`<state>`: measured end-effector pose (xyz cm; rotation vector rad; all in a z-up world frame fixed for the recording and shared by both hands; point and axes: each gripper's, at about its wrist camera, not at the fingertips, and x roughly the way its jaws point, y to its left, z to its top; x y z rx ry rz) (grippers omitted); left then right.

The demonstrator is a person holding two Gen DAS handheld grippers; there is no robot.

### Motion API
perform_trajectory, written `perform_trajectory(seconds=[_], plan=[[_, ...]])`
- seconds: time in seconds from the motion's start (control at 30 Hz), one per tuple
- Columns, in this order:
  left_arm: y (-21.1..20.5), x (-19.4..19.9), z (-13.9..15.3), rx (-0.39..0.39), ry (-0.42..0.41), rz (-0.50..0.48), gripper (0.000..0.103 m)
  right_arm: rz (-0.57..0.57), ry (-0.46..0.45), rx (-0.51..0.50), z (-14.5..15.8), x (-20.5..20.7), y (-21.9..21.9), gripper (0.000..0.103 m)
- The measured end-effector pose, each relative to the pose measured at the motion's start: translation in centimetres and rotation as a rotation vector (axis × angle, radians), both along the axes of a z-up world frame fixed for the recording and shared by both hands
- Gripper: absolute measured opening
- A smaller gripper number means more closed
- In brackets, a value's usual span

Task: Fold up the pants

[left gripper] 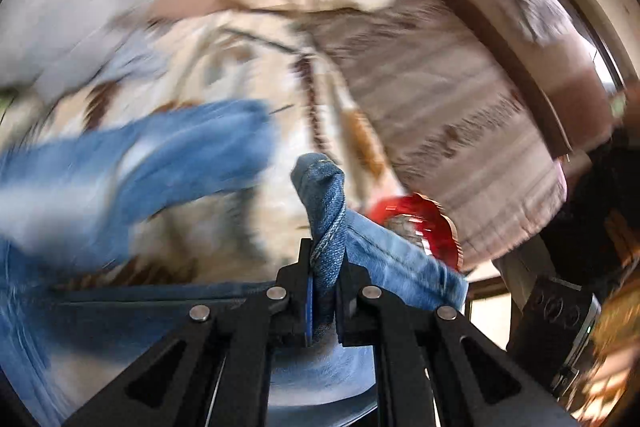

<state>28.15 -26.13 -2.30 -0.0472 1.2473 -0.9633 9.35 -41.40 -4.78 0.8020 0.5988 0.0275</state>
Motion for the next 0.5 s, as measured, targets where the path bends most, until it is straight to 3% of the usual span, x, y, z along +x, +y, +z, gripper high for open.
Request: perform_trajectory(seconds=[0.1,0.2,0.33,0.37,0.4,0.43,0.47,0.5], plan=[[-3.7,-1.8,-0.1,0.036,-0.003,-0.073,0.009,-0.092,-0.015,-0.024,0.5,-3.4,-0.5,0.006],[-7.5,-3.2,-1.9,0.090,0.015,-0.129,0.009,-0.178,0.009,-0.041,0.2,-5.8,-1.3,0.006],[-8.4,-3.7,-4.0,0.134,0.035,-0.120,0.013,-0.204,0.074,-0.024,-0.7,-6.8,-2.9,0.006],[-8.2,-3.5,-4.1,0.140,0.033,-0.104,0.022,-0.193,0.097,-0.020,-0.8,-6.8,-3.1,0.008],[-7.6,-3.1,-4.0,0.154,0.026,-0.068,0.052,-0.193,0.139,-0.028,-0.8,-6.6,-3.3,0.011],[-6.9,-2.6,-3.7,0.164,0.016,-0.028,0.069,-0.203,0.166,-0.031,-0.9,-6.5,-3.6,0.011],[-6.1,-2.1,-3.1,0.153,0.001,0.016,0.096,-0.212,0.184,-0.036,-1.0,-6.7,-3.8,0.021],[-4.6,-1.6,-2.1,0.123,-0.023,0.066,0.099,-0.224,0.191,-0.054,-0.9,-6.9,-3.9,0.050]])
